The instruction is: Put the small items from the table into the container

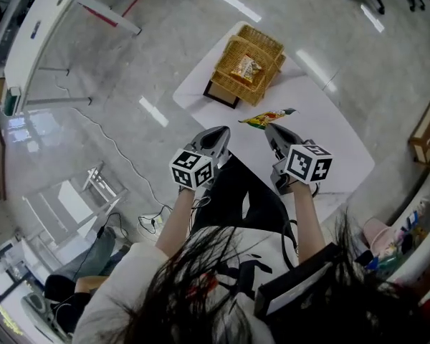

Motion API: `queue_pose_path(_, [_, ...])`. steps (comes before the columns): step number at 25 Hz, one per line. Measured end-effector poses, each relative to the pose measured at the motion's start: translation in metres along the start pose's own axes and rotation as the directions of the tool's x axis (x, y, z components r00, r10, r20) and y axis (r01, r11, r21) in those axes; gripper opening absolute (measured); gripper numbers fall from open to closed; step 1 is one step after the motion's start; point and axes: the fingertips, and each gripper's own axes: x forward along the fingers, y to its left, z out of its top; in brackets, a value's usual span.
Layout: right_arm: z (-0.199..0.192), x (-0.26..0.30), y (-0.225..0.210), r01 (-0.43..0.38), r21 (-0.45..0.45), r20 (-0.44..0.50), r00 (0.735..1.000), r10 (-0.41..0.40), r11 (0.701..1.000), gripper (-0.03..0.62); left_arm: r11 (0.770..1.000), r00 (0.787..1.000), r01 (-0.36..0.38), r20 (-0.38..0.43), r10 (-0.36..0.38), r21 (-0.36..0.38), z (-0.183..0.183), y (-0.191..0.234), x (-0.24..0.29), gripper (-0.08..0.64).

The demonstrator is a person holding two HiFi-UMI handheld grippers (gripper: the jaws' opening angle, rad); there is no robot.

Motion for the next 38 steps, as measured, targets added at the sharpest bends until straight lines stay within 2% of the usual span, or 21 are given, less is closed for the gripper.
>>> queue_pose_path(7, [0.037,0.025,0.068,-0.083,-0.033,0.034,0.996,0.084,0.996,0.012,1.0,1.0,-0.028,0.005,0.028,-0.012,0.019,0.033,-0.028,0.006])
queue_pose_path(15, [0.088,0.069,0.128,-0.186,-0.133,0.052,0.98,0.194,0.974,0.012,0.999,0.999,-0.047,0.026,0.048,-0.014,0.041,0.061,-0.04,0.006])
queue_pose_path(18, [0.107,0.083,0.136,-0.204,-0.201,0.085,0.971,0.224,0.958,0.012,0.999,0.998,-0.048,0.033,0.049,-0.019,0.046,0.066,-0.039,0.006])
queue_pose_path(20, [0.106,0.1,0.121,-0.189,-0.209,0.087,0.974,0.211,0.959,0.012,0.999,0.998,-0.047,0.032,0.048,-0.025,0.047,0.069,-0.038,0.006])
queue_pose_path(23, [0.086,0.125,0.071,-0.109,-0.144,0.036,0.993,0.115,0.984,0.012,0.998,0.999,-0.047,0.021,0.047,-0.031,0.047,0.074,-0.036,0.006])
queue_pose_path(26, [0.072,0.124,0.027,-0.034,-0.008,0.039,0.999,0.034,0.999,0.012,0.998,0.999,-0.044,0.013,0.044,-0.033,0.046,0.077,-0.035,0.006])
queue_pose_path(28, [0.076,0.115,0.011,-0.016,0.116,0.104,0.995,0.004,0.993,0.012,0.998,0.999,-0.046,0.01,0.046,-0.036,0.046,0.08,-0.034,0.006])
queue_pose_path(31, [0.081,0.107,-0.011,-0.005,0.262,0.176,0.984,-0.043,0.965,0.012,0.998,0.999,-0.048,0.006,0.048,-0.039,0.047,0.082,-0.032,0.006])
queue_pose_path(33, [0.084,0.108,-0.023,0.019,0.286,0.184,0.98,-0.074,0.958,0.012,0.998,0.999,-0.043,0.003,0.043,-0.038,0.048,0.08,-0.029,0.006])
queue_pose_path(38, [0.088,0.123,-0.043,0.108,0.242,0.126,0.982,-0.142,0.964,0.013,0.999,1.0,-0.029,0.001,0.029,-0.021,0.055,0.075,-0.02,0.006])
